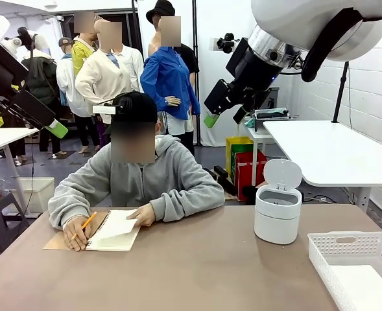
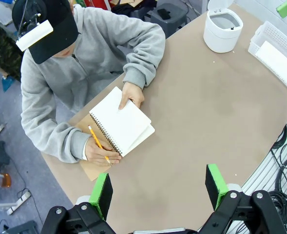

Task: Sort the paper based on its condition.
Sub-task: If a person hands you a paper, place it in the Organizing basket , and if it's crumpled, put it in the Trash can.

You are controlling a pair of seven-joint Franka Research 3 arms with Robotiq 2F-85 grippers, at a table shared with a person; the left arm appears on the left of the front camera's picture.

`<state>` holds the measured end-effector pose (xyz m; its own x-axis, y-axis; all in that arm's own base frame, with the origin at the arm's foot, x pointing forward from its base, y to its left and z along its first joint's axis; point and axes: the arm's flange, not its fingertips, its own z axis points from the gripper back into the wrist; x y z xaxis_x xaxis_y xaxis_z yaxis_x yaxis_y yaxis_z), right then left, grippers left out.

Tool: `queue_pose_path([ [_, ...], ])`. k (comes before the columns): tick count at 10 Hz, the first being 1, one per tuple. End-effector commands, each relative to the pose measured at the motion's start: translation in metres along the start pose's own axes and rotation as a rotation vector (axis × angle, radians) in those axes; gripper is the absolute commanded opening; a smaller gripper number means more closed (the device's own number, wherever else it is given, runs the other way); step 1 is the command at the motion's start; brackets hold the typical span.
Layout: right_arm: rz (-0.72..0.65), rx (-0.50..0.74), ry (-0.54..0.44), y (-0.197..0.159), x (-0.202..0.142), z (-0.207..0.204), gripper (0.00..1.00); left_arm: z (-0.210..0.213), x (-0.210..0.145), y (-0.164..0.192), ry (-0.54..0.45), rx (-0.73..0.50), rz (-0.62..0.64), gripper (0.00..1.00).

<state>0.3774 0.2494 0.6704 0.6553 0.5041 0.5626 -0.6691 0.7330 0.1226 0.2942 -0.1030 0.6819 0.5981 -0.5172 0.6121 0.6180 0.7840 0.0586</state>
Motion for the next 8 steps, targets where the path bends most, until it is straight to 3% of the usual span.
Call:
queue_pose_path([
  [1,-0.004,0.0,0.0,-0.0018,-0.0005,-0.0001,1.0,0.0001,-0.0001,0.0002,0.0,0.001,0.0,1.0],
  [8,-0.004,0.0,0.0,-0.0018,-0.0005,-0.0001,1.0,0.0001,-0.0001,0.0002,0.0,0.001,0.0,1.0],
])
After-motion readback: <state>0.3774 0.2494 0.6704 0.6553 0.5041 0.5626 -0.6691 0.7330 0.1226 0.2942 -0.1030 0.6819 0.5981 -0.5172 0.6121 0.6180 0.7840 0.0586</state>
